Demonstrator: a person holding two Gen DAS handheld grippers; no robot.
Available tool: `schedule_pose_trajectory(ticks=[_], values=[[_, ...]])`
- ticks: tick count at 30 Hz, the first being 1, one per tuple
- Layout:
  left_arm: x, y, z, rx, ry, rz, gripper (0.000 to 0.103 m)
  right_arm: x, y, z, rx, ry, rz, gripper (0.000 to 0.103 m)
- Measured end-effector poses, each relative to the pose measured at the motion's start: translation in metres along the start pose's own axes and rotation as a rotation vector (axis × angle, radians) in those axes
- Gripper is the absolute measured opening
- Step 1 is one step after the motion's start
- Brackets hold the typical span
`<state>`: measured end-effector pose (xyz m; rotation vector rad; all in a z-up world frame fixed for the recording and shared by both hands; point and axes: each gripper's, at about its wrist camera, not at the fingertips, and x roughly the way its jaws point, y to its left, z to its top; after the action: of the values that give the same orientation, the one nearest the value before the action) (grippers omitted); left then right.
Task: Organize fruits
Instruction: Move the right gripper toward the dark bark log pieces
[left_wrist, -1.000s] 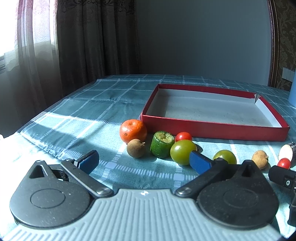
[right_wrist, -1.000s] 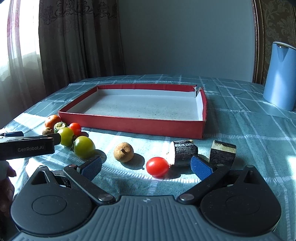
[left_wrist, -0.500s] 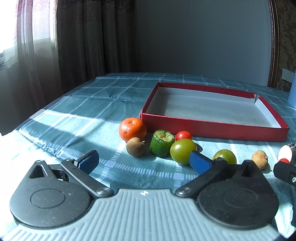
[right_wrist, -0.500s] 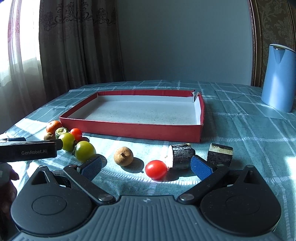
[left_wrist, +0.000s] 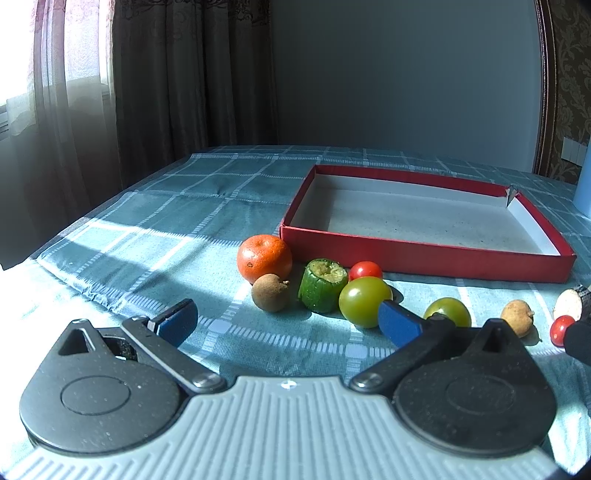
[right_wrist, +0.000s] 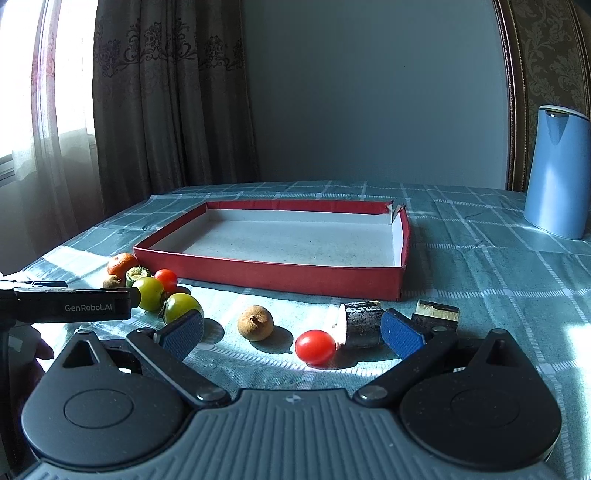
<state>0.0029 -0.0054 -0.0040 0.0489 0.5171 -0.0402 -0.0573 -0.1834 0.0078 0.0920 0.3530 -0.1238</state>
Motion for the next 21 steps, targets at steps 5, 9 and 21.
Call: schedule_pose_trajectory(ticks=[5,9,21], values=[[0.0,0.0,0.0,0.0,0.001,0.002,0.103,-0.006,-0.002,-0.001,-0.028,-0.019,-0.013,0.103],[0.001,0.0,0.0,0.0,0.001,0.001,0.103,-0.006,-0.009,-0.001,0.005,-0.017,-0.006,0.103],[0.002,0.0,0.001,0.004,0.008,0.0,0.103,-0.009,-0.009,-0.002,0.011,-0.038,-0.004,0.103]])
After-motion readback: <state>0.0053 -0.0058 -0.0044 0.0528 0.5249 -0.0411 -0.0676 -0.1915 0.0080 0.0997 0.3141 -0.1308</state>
